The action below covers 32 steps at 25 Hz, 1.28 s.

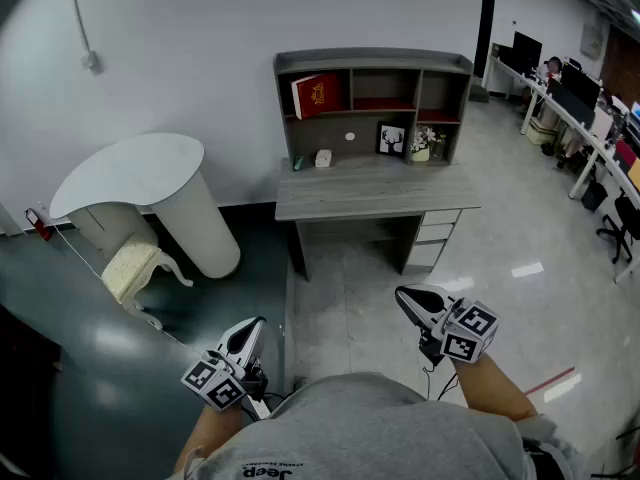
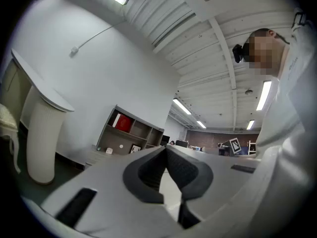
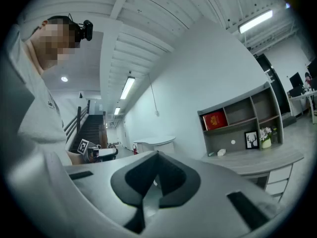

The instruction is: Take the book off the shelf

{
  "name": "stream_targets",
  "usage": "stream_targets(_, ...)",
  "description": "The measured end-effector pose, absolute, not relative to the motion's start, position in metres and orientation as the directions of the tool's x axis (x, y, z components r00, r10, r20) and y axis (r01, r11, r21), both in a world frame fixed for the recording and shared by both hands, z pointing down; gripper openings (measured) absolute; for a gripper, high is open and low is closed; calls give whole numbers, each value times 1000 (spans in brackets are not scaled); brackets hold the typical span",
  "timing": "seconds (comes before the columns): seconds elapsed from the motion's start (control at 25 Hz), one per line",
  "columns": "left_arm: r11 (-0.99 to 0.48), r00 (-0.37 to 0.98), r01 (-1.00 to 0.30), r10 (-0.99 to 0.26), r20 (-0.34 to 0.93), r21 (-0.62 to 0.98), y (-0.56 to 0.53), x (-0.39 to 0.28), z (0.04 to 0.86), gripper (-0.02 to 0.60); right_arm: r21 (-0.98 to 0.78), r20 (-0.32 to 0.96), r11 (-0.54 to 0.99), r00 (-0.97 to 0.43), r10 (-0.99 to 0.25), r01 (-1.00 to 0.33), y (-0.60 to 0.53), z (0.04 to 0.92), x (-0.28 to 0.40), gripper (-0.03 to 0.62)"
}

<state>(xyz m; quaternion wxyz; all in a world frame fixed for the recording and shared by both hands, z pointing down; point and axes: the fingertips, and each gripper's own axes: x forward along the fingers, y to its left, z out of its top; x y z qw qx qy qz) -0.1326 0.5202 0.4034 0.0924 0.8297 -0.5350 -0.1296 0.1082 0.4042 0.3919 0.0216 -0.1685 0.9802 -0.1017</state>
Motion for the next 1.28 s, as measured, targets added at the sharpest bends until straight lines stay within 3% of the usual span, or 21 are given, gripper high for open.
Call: stream_targets(1.28,-491,488,-825,-869,-84,280,499,-42,410,9,-188,-4,920,-936,-351,-344,412,396,184,0)
